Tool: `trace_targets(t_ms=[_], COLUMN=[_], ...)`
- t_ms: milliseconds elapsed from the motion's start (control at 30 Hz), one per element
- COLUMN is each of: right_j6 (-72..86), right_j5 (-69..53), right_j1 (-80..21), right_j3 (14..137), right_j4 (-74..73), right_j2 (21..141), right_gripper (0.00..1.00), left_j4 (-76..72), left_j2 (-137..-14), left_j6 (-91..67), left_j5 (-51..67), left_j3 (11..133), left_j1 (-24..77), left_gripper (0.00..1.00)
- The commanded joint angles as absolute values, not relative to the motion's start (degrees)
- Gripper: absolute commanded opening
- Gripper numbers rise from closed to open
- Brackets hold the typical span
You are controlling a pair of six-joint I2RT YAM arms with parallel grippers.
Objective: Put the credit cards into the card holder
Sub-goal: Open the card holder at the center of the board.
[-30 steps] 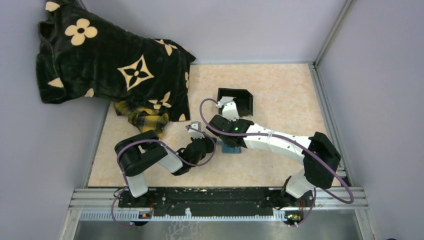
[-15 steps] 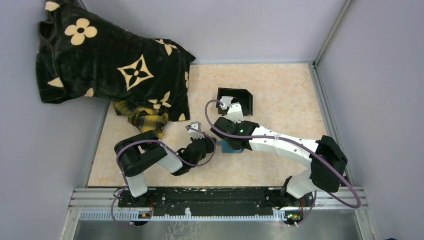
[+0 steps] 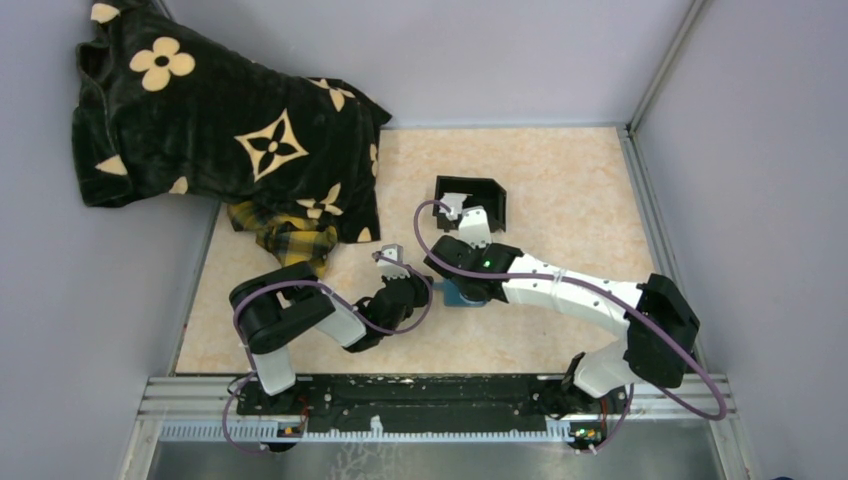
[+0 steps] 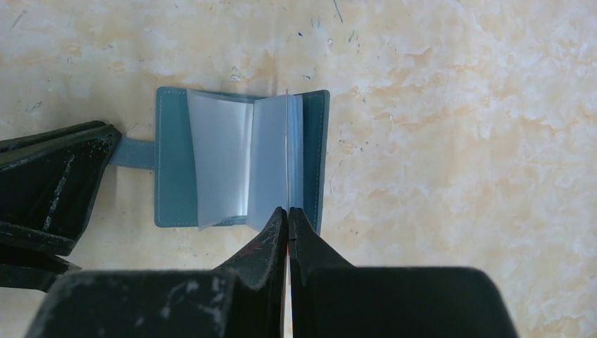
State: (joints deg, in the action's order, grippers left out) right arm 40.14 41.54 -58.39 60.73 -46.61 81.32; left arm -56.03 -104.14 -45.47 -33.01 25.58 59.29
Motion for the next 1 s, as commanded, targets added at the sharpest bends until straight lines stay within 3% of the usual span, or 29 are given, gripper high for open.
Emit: trace_targets(t_ms=[0, 967], right_j6=[41.0, 42.1], right_j5=[43.2, 40.6], right_j1=[-59.0, -59.0], right_j3=[60.9, 57.1], right_j4=[-46.8, -43.5], right_j2=[78.6, 78.4], right_gripper=[0.00, 0.00], left_j4=[-47.9, -47.6], left_j2=[-106.3, -106.8], left_j6=[-45.2, -45.4], left_j5=[-32.7, -33.3], left_j3=[24.9, 25.0], left_j1=[59.8, 60.3], left_gripper=[0.00, 0.00])
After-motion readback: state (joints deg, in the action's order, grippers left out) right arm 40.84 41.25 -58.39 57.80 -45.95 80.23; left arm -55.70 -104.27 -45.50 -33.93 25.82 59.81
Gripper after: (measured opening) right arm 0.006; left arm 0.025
